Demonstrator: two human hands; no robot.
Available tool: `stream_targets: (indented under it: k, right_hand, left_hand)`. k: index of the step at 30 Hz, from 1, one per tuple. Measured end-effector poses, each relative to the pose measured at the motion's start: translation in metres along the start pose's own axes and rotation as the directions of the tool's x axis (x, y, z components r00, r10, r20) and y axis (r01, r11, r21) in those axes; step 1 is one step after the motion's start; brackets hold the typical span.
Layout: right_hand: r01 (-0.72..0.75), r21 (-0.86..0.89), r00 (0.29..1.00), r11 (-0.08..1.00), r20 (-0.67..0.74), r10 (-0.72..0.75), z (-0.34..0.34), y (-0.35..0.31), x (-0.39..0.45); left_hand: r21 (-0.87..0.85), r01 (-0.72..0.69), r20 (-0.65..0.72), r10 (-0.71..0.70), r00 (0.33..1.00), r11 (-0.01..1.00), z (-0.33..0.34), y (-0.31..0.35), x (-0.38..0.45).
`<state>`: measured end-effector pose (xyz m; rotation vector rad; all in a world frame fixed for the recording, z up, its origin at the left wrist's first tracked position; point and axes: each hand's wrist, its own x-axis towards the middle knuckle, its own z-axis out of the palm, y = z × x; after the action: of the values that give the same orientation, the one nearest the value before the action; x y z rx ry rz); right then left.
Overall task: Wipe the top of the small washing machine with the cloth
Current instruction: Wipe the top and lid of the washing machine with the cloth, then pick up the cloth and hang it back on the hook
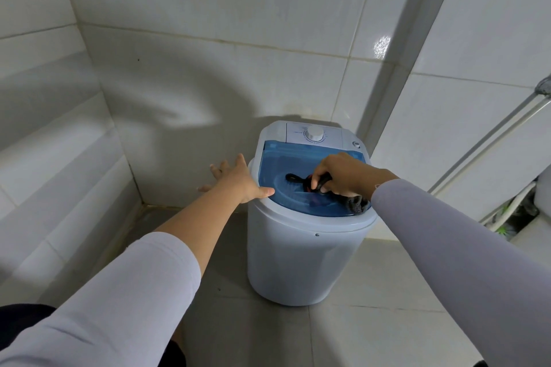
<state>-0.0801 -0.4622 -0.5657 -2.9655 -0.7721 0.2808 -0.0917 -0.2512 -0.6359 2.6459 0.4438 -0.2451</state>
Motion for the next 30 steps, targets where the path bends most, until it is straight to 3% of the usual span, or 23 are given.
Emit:
stream_targets:
  k: [4, 9, 15, 18, 23, 26, 30]
  right_hand:
    - [-0.027, 0.022, 0.998, 0.999, -0.048, 0.028, 0.001, 0.007, -0.004]
    - [-0.088, 0.196, 0.982, 0.977, -0.147, 0.118, -0.001, 0.02, -0.014]
    - [-0.156, 0.48, 0.886, 0.864, -0.318, 0.336, -0.007, 0.028, -0.024]
    - [-0.161, 0.641, 0.877, 0.751, -0.256, 0.407, -0.004, 0.025, -0.024]
    - [-0.178, 0.864, 0.895, 0.472, -0.057, 0.442, -0.005, 0.016, -0.02]
    - [-0.198, 0.862, 0.892, 0.467, -0.039, 0.45, -0.01, 0.018, -0.023]
    - [-0.203, 0.833, 0.891, 0.514, -0.061, 0.45, -0.016, 0.025, -0.034]
  left_hand:
    - [-0.03, 0.006, -0.004, -0.006, 1.0, 1.0, -0.001, 0.003, -0.007]
    - [-0.024, 0.008, -0.016, -0.008, 1.0, 1.0, -0.006, 0.008, -0.02]
    - [0.043, -0.066, -0.068, 0.069, 0.995, 0.997, -0.007, 0.018, -0.03]
    - [0.047, -0.119, -0.069, 0.122, 0.99, 0.992, -0.007, 0.021, -0.035]
    - [-0.04, -0.299, -0.095, 0.294, 0.951, 0.953, -0.005, 0.032, -0.046]
    - [-0.087, -0.416, -0.126, 0.404, 0.906, 0.905, -0.002, 0.045, -0.051]
    - [-0.058, -0.605, -0.162, 0.591, 0.79, 0.794, 0.004, 0.068, -0.057]
